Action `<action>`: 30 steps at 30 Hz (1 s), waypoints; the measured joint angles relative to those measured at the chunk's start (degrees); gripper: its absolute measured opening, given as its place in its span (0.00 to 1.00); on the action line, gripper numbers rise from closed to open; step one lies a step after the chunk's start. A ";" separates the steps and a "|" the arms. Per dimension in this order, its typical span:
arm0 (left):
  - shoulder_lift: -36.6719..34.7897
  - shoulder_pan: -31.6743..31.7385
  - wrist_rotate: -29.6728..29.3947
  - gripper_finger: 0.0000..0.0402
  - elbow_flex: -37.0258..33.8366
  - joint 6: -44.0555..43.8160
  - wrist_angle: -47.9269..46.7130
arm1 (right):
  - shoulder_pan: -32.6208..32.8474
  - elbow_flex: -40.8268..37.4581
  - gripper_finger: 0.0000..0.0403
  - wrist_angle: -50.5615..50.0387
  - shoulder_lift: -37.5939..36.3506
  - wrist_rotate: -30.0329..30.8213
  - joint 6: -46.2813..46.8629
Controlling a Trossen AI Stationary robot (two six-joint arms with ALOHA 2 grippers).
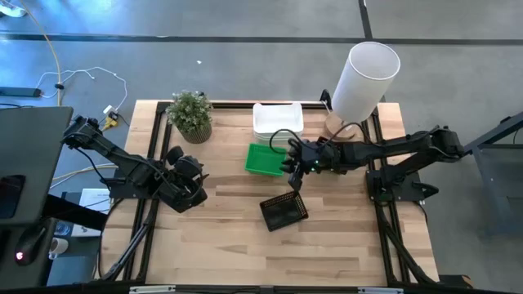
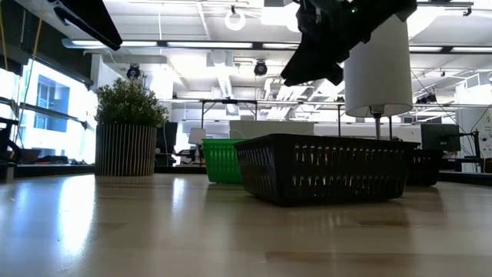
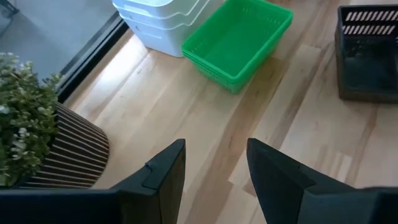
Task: Stack baskets by color
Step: Stack the bottom black bin on top of the top black bins
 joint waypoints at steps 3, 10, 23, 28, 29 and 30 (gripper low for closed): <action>0.00 -0.02 0.48 0.39 -0.02 0.00 1.85 | 1.95 0.00 0.25 -0.05 0.00 0.03 -2.03; 0.00 0.85 0.78 0.39 -0.02 3.02 10.32 | 4.80 0.00 0.25 -1.44 0.00 3.33 -3.83; 1.45 5.56 2.73 0.39 0.01 17.66 31.48 | 5.91 0.00 0.25 -4.43 0.02 8.84 -7.63; 3.77 7.00 7.64 0.39 0.01 22.01 35.76 | 5.89 0.00 0.25 -4.53 0.02 9.75 -8.21; 4.24 7.22 8.52 0.39 0.01 22.43 36.61 | 5.89 0.00 0.25 -4.53 0.02 9.73 -8.21; 4.62 7.40 9.32 0.39 0.01 22.75 36.71 | 5.89 0.00 0.25 -4.53 0.02 9.55 -8.21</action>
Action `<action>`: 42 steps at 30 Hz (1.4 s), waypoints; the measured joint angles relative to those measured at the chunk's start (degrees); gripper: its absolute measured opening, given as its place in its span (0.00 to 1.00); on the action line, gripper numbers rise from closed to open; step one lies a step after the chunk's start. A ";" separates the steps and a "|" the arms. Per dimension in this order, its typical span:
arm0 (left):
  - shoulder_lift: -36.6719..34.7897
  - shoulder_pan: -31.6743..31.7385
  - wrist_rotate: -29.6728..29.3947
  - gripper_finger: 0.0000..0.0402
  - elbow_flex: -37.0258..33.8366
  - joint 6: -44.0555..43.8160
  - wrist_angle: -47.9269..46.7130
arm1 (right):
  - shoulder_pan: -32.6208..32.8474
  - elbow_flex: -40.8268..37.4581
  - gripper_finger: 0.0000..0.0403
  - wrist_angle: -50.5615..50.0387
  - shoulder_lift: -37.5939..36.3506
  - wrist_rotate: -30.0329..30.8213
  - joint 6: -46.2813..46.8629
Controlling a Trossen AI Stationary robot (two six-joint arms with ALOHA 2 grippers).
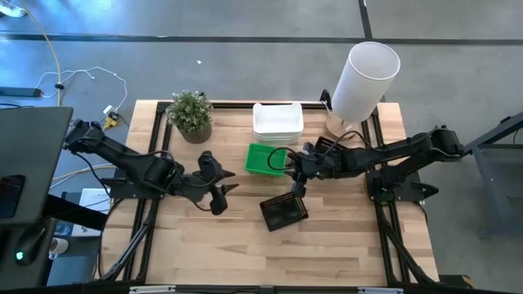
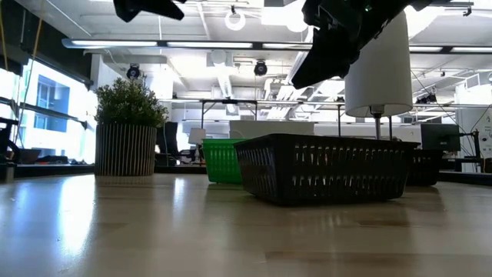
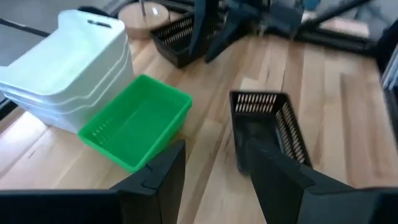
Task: Stack baskets by color
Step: Stack the bottom black bin on top of the top black bins
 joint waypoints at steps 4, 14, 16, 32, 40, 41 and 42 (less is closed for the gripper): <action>1.56 0.53 1.17 0.39 0.00 1.96 -0.14 | -0.04 0.00 0.29 0.06 0.02 -3.31 0.06; 2.16 1.93 1.42 0.39 0.00 7.02 -0.37 | 0.02 -0.15 0.47 -0.38 1.47 -13.38 -13.07; 2.16 2.80 1.58 0.39 0.00 8.08 -0.35 | 0.02 -0.15 0.47 -0.38 2.66 -14.56 -15.70; 2.16 9.33 3.16 0.39 0.00 10.38 -1.29 | 0.01 -0.17 0.43 0.20 11.42 -22.06 -20.09; 2.16 9.58 3.67 0.39 0.00 10.37 -1.27 | 0.02 -0.17 0.43 0.22 16.35 -22.18 -20.09; 2.16 9.58 3.67 0.39 0.00 10.37 -1.28 | 0.00 -0.17 0.42 0.34 16.80 -22.18 -20.05; 2.16 9.58 3.67 0.39 0.00 10.37 -1.27 | 0.02 -0.17 0.42 0.12 17.07 -22.17 -19.82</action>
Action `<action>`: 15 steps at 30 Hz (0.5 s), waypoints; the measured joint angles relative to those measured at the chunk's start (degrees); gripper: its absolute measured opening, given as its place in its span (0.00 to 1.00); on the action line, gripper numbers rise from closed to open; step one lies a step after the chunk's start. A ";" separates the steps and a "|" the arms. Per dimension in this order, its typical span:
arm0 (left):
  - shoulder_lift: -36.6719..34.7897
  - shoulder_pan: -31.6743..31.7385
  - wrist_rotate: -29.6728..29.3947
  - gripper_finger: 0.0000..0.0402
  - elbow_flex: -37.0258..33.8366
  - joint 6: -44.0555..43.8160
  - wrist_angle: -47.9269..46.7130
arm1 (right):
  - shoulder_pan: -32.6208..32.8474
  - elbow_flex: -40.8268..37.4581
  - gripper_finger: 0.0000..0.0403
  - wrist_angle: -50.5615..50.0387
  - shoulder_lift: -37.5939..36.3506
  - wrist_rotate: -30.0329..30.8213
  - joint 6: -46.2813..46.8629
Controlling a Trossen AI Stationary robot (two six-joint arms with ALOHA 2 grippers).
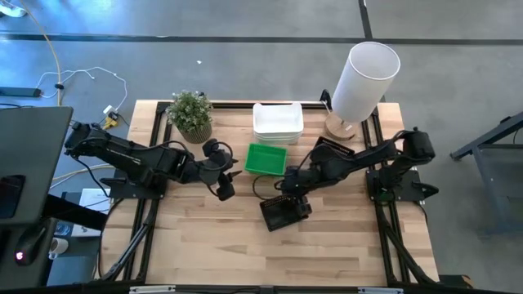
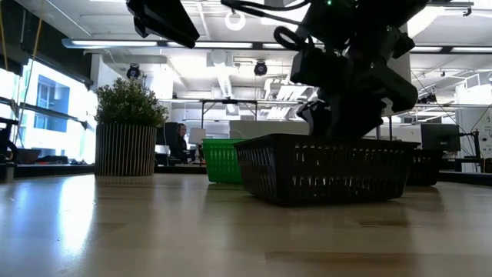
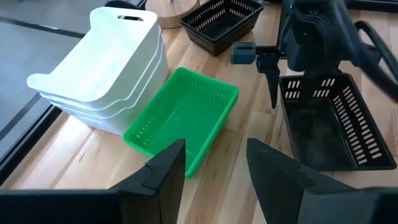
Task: Stack baskets by color
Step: Stack the bottom black bin on top of the top black bins
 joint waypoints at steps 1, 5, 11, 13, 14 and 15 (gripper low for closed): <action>-0.02 0.00 0.00 0.39 0.00 0.00 -0.02 | 0.00 0.00 0.41 0.03 0.21 0.01 0.70; -0.02 0.00 0.00 0.39 0.00 0.49 -0.04 | -0.02 0.00 0.28 -0.16 0.37 0.19 2.50; -0.02 0.00 -0.02 0.39 0.00 2.10 -0.03 | -0.01 0.06 0.02 -1.50 0.34 -0.03 4.46; -0.02 0.00 -0.02 0.39 0.00 2.25 -0.04 | -0.01 0.07 0.04 -1.77 0.33 -0.01 6.00; -0.02 0.00 -0.02 0.39 0.00 2.60 -0.04 | -0.02 0.07 0.04 -1.99 0.33 -0.04 6.62; -0.02 0.00 0.02 0.39 0.00 3.08 -0.05 | -0.02 0.07 0.04 -2.34 0.28 -0.28 7.04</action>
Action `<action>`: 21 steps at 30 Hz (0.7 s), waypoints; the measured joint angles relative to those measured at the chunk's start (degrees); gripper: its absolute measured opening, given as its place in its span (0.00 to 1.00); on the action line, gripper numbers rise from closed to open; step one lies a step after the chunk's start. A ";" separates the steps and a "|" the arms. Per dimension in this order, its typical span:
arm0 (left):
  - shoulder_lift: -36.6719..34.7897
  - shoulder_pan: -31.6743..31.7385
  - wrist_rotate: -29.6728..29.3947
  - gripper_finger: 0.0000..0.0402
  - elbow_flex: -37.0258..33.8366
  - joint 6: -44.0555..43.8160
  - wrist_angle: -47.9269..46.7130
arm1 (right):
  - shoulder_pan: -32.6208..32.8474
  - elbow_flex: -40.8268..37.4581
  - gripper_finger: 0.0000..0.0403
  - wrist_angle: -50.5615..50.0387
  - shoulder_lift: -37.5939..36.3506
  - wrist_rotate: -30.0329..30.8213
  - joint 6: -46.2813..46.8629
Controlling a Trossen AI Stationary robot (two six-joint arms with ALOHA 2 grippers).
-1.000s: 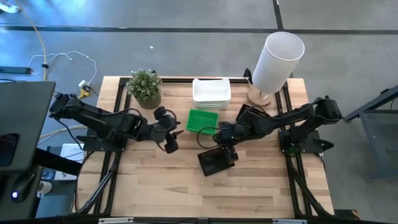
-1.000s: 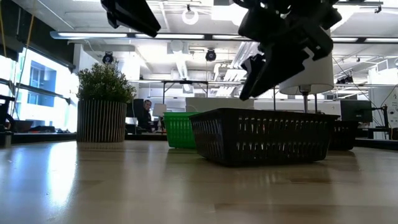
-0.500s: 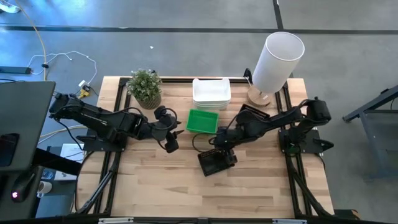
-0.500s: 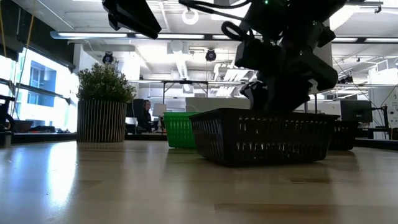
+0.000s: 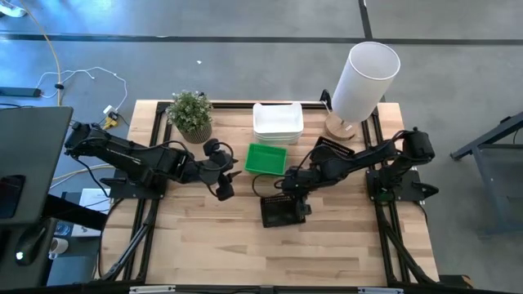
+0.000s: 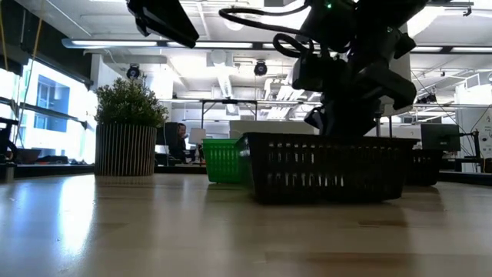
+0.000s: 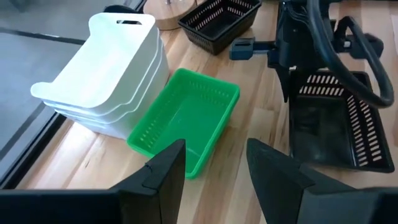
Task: Stack baskets by color
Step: Stack the bottom black bin on top of the top black bins
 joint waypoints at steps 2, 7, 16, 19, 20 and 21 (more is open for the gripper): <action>0.00 0.00 0.45 0.39 0.00 0.39 -0.01 | 0.00 0.02 0.01 -1.45 -0.46 -0.96 0.16; 0.00 0.00 0.88 0.39 0.00 0.38 -0.07 | 0.04 0.00 0.01 -5.18 -3.02 -1.30 1.66; 0.00 0.00 0.90 0.39 0.00 0.40 0.03 | 1.92 0.00 0.00 -14.66 -12.63 7.89 3.45; -0.02 0.00 0.90 0.39 0.00 0.40 0.02 | 1.99 0.00 0.00 -17.21 -16.09 10.70 4.30; -0.02 0.00 0.90 0.39 0.00 0.40 0.03 | 1.97 0.00 0.00 -18.69 -17.22 11.71 4.50; -0.02 0.00 0.90 0.39 0.00 0.40 0.02 | 1.97 0.00 0.00 -19.93 -18.38 12.79 4.73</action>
